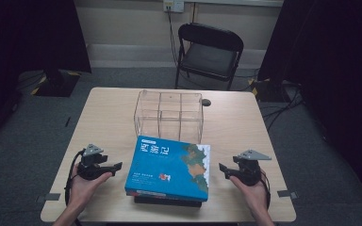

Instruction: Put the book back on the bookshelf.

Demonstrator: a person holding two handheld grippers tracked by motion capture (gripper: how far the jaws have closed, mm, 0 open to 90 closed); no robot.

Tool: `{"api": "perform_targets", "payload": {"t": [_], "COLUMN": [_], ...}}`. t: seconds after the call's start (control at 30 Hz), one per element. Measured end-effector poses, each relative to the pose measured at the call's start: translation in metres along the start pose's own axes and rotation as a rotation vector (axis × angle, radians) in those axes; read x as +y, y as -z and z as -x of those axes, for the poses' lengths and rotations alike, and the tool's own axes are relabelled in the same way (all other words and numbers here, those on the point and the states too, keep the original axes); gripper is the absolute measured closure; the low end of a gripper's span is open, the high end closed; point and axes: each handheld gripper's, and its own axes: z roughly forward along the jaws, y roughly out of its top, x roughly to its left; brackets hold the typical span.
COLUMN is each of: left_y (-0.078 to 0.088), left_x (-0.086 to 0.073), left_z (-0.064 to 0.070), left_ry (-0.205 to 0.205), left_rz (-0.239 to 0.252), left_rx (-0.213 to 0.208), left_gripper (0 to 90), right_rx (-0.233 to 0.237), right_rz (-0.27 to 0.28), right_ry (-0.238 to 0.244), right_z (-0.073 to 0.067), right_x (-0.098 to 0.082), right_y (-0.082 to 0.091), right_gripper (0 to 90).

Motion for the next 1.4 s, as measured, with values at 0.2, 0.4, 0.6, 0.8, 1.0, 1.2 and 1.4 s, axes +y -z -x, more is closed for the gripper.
{"api": "perform_targets", "payload": {"t": [0.2,0.4,0.6,0.8,1.0,1.2,1.4], "left_y": [0.018,0.034,0.040,0.023,0.019,0.016,0.007], "left_x": [0.007,0.026,0.039,0.035,0.034,0.038,0.046], "left_z": [0.015,0.033,0.049,0.062,0.064,0.061,0.059], "left_ry": [0.000,0.006,-0.016,-0.076,-0.066,-0.032,-0.040], "left_rz": [0.066,0.152,0.168,0.114,0.122,0.091,0.088], "left_rx": [-0.059,-0.115,-0.189,-0.256,-0.243,-0.269,-0.277], "left_gripper": [37.7,45.4,54.0,56.0,54.5,54.6,56.4], "right_rx": [0.056,0.133,0.228,0.283,0.304,0.310,0.294], "right_rz": [0.096,0.206,0.199,0.129,0.060,0.073,0.070], "right_ry": [-0.007,0.037,0.144,0.179,0.178,0.143,0.139], "right_z": [-0.001,-0.012,-0.046,-0.065,-0.065,-0.062,-0.063], "right_x": [0.027,0.066,0.095,0.095,0.083,0.077,0.071], "right_y": [0.021,0.029,0.014,-0.025,-0.042,-0.043,-0.034], "right_gripper": [38.5,50.8,48.5,42.0,41.4,41.5,44.7]}}
